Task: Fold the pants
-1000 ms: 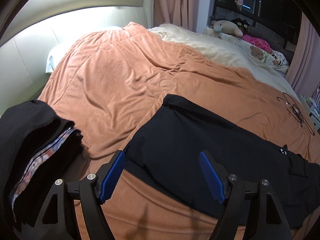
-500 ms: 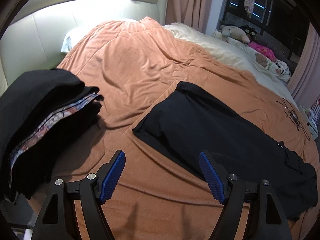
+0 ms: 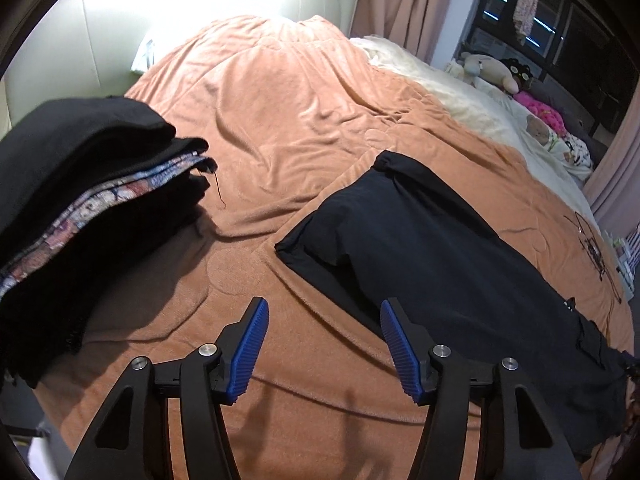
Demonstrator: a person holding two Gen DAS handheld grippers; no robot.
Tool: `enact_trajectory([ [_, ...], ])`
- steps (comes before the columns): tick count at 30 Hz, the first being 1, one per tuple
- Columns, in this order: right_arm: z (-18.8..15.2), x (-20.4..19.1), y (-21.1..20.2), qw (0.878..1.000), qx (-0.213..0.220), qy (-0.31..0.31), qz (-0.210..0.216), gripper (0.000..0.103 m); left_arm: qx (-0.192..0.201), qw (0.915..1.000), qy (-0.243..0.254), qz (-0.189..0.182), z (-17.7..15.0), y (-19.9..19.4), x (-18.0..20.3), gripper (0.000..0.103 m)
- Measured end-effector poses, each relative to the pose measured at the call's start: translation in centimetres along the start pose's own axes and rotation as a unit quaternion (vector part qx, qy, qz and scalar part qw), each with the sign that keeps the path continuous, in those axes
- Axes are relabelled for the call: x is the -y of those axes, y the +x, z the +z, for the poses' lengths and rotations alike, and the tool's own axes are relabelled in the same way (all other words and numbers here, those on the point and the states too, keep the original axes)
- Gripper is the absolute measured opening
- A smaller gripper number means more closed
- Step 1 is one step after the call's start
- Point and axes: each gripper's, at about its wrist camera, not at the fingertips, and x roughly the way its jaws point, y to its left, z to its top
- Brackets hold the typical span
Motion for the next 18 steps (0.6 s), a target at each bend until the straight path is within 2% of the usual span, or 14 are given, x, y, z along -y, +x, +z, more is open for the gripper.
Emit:
enact_trajectory([
  [3, 0.7, -0.3, 1.7, 1.000, -0.009, -0.017, 0.006, 0.070, -0.015, 0.9999, -0.008, 0.001, 0.0, 0.9, -0.2, 0.053],
  [4, 1.2, -0.2, 2.6, 1.000, -0.011, -0.023, 0.007, 0.062, -0.020, 0.9997, -0.012, -0.001, 0.1, 1.3, -0.2, 0.051],
  [6, 2.0, -0.8, 4.3, 0.999, -0.020, -0.041, 0.010, 0.055, -0.027, 0.9994, -0.021, 0.002, 0.2, 1.9, -0.5, 0.049],
  [10, 3.7, -2.2, 6.5, 0.997, -0.026, -0.069, 0.012, 0.054, -0.030, 0.9990, -0.032, 0.001, 0.5, 2.6, -0.7, 0.048],
  [17, 7.0, -3.5, 11.6, 0.993, -0.042, -0.111, 0.025, 0.054, -0.032, 0.9992, -0.022, 0.006, 0.8, 3.1, -0.8, 0.048],
  [18, 7.3, -3.8, 12.4, 0.992, -0.046, -0.118, 0.027, 0.050, -0.033, 0.9992, -0.022, 0.007, 0.8, 3.2, -0.9, 0.048],
])
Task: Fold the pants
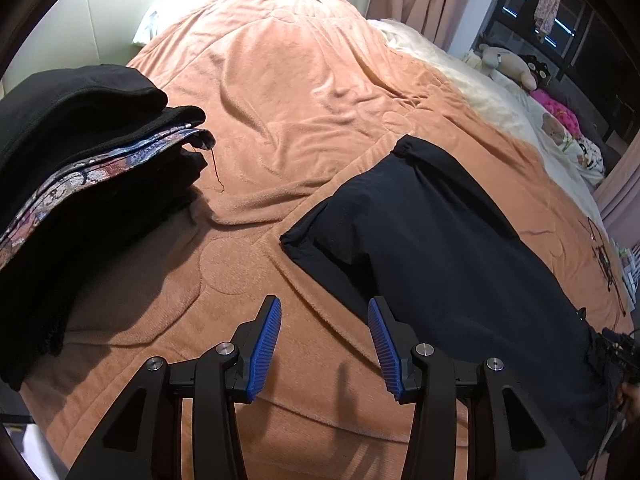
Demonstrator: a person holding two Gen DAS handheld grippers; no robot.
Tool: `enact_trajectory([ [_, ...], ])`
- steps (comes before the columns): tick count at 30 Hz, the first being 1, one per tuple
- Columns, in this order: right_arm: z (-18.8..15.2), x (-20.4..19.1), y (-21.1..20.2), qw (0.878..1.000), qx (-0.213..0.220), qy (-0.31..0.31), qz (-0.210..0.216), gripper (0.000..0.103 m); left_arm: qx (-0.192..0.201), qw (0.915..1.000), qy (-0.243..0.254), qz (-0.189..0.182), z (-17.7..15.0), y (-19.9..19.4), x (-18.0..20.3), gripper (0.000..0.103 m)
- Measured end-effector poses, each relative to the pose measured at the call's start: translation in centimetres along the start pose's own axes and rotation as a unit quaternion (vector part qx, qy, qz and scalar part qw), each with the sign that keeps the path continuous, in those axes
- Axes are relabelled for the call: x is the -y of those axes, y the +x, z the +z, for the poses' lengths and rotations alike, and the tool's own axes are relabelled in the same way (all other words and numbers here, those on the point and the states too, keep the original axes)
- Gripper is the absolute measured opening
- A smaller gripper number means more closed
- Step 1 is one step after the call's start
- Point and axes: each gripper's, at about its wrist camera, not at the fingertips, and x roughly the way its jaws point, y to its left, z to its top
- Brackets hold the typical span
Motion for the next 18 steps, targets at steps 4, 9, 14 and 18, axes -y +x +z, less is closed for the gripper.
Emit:
enact_trajectory([
  [4, 1.2, 0.0, 2.0, 1.000, -0.016, -0.019, 0.009, 0.045, -0.003, 1.0000, 0.001, 0.004, 0.2, 0.4, -0.3, 0.048],
  [9, 1.6, -0.7, 3.6, 0.998, -0.036, -0.045, 0.033, 0.045, -0.007, 1.0000, 0.004, 0.005, 0.3, 0.9, -0.5, 0.048],
  [14, 1.9, -1.2, 4.9, 0.995, -0.057, -0.058, 0.052, 0.045, -0.013, 0.9999, 0.000, -0.002, 0.4, 1.5, -0.6, 0.048],
  [18, 2.0, -1.9, 6.0, 0.994, -0.072, -0.068, 0.045, 0.039, -0.019, 0.9996, -0.016, -0.016, 1.0, 2.3, -0.6, 0.048],
])
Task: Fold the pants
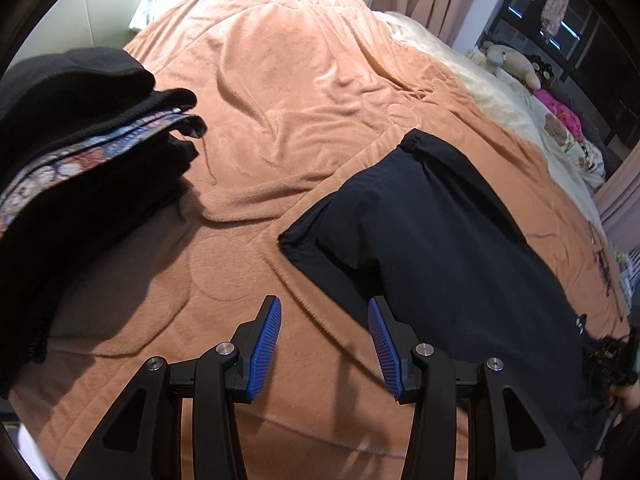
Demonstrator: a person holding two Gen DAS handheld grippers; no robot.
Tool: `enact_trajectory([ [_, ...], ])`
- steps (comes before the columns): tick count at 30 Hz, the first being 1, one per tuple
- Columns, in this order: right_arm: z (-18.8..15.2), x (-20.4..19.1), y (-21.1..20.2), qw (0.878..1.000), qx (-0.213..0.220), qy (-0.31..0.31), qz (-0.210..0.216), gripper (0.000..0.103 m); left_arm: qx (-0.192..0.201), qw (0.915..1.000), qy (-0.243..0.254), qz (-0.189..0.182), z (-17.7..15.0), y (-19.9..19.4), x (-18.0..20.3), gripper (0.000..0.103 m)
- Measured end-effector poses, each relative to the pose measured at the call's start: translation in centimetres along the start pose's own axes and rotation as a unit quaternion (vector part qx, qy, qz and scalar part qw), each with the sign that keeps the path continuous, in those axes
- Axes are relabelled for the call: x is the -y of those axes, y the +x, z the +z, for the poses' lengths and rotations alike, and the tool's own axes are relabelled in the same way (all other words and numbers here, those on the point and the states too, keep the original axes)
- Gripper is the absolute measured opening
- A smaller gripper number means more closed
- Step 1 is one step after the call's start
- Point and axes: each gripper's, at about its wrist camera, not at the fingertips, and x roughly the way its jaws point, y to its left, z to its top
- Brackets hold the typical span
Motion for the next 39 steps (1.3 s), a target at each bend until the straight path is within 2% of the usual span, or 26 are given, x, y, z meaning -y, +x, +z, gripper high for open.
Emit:
enact_trajectory([
  [4, 0.2, -1.3, -0.4, 1.000, 0.002, -0.020, -0.024, 0.014, -0.006, 0.9999, -0.015, -0.006, 0.9, 1.2, 0.2, 0.045],
  [7, 0.1, -1.9, -1.0, 0.999, 0.007, -0.023, -0.048, 0.005, -0.014, 0.9995, -0.025, -0.013, 1.4, 2.2, 0.4, 0.042],
  [16, 0.3, -2.6, -3.7, 0.996, 0.025, -0.007, -0.081, 0.004, -0.040, 0.9970, -0.048, -0.045, 2.4, 5.3, 1.7, 0.041],
  [20, 0.6, -3.1, -4.7, 0.994, 0.029, -0.004, -0.103, 0.004, -0.047, 0.9964, -0.053, -0.046, 2.6, 6.8, 2.3, 0.041],
  [21, 0.7, -3.2, -4.7, 0.994, 0.030, -0.004, -0.109, 0.004, -0.047, 0.9965, -0.056, -0.042, 2.6, 7.2, 2.4, 0.035],
  [22, 0.8, -3.2, -4.7, 0.993, 0.031, -0.002, -0.115, 0.004, -0.045, 0.9966, -0.058, -0.037, 2.6, 7.4, 2.3, 0.007],
  [23, 0.9, -3.2, -4.7, 0.992, 0.031, 0.000, -0.118, 0.004, -0.045, 0.9967, -0.060, -0.029, 2.7, 7.5, 2.2, 0.001],
  [26, 1.2, -2.9, -4.2, 0.991, 0.030, 0.011, -0.132, 0.004, -0.018, 0.9964, -0.081, -0.017, 2.9, 6.7, 1.4, 0.001],
  [31, 1.8, -3.7, -3.2, 0.987, 0.025, 0.013, -0.158, 0.004, 0.027, 0.9979, -0.058, 0.015, 2.6, 4.0, 1.7, 0.001],
  [33, 2.1, -3.8, -2.5, 0.985, 0.022, 0.015, -0.172, 0.003, 0.024, 0.9982, -0.047, 0.028, 2.6, 4.0, 1.8, 0.002],
  [36, 2.3, -3.6, -0.8, 0.980, 0.006, 0.022, -0.196, 0.003, 0.017, 0.9955, -0.049, 0.079, 2.8, 4.3, 0.8, 0.005],
  [38, 2.2, -3.0, 0.7, 0.976, -0.011, 0.039, -0.215, 0.004, 0.004, 0.9963, -0.068, 0.053, 2.8, 4.4, -0.6, 0.006],
  [39, 2.0, -2.7, 1.1, 0.978, -0.014, 0.047, -0.205, 0.010, -0.003, 0.9964, -0.072, 0.044, 2.7, 4.4, -1.0, 0.006],
])
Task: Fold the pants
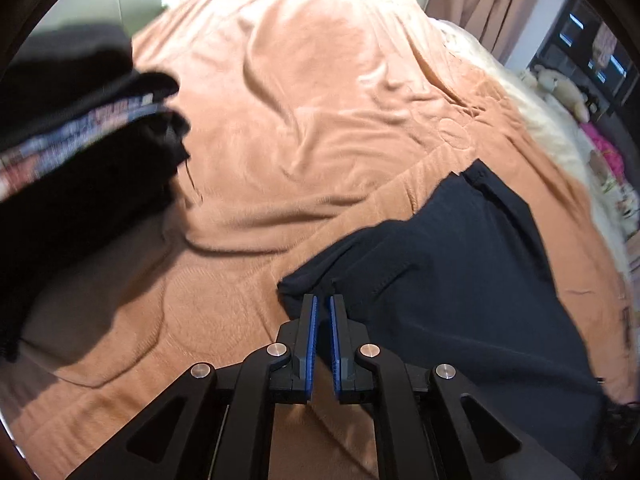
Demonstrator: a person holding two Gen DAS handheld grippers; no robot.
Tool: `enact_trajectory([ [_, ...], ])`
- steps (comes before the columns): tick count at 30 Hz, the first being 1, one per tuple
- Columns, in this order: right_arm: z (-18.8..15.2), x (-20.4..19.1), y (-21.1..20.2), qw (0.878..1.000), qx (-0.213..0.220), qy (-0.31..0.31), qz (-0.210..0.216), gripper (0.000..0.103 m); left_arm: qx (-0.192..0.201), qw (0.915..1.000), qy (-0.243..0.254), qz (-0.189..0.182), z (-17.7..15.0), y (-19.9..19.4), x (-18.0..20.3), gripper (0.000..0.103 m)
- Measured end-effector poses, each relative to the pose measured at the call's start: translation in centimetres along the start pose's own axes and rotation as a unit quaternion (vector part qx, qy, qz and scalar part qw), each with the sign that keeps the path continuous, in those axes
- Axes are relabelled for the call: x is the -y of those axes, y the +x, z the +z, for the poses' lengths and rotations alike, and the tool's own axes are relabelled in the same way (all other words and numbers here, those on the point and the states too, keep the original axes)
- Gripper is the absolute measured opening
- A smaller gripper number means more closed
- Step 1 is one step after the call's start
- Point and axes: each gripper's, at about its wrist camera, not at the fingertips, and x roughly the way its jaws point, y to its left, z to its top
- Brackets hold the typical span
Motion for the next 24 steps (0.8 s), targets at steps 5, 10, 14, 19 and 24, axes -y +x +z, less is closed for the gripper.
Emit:
enact_trajectory([
  [5, -0.8, 1.7, -0.8, 0.997, 0.017, 0.064, 0.034, 0.053, 0.002, 0.9997, 0.011, -0.019, -0.6, -1.1, -0.4, 0.018],
  [10, -2.9, 4.1, -4.1, 0.987, 0.047, 0.132, 0.083, 0.059, -0.001, 0.9984, 0.030, -0.047, -0.6, -1.1, 1.3, 0.031],
  [14, -5.5, 5.4, -6.8, 0.981, 0.062, 0.161, 0.091, 0.059, -0.031, 0.9978, 0.025, -0.054, -0.9, -0.1, 2.7, 0.032],
  [19, -9.9, 6.8, -9.7, 0.970, 0.067, 0.208, 0.110, 0.059, -0.043, 0.9975, 0.014, -0.054, -2.0, 0.6, 3.3, 0.051],
  [24, -15.1, 8.4, -12.6, 0.954, 0.076, 0.261, 0.125, 0.059, -0.042, 0.9969, -0.003, -0.067, -2.0, 1.6, 3.3, 0.049],
])
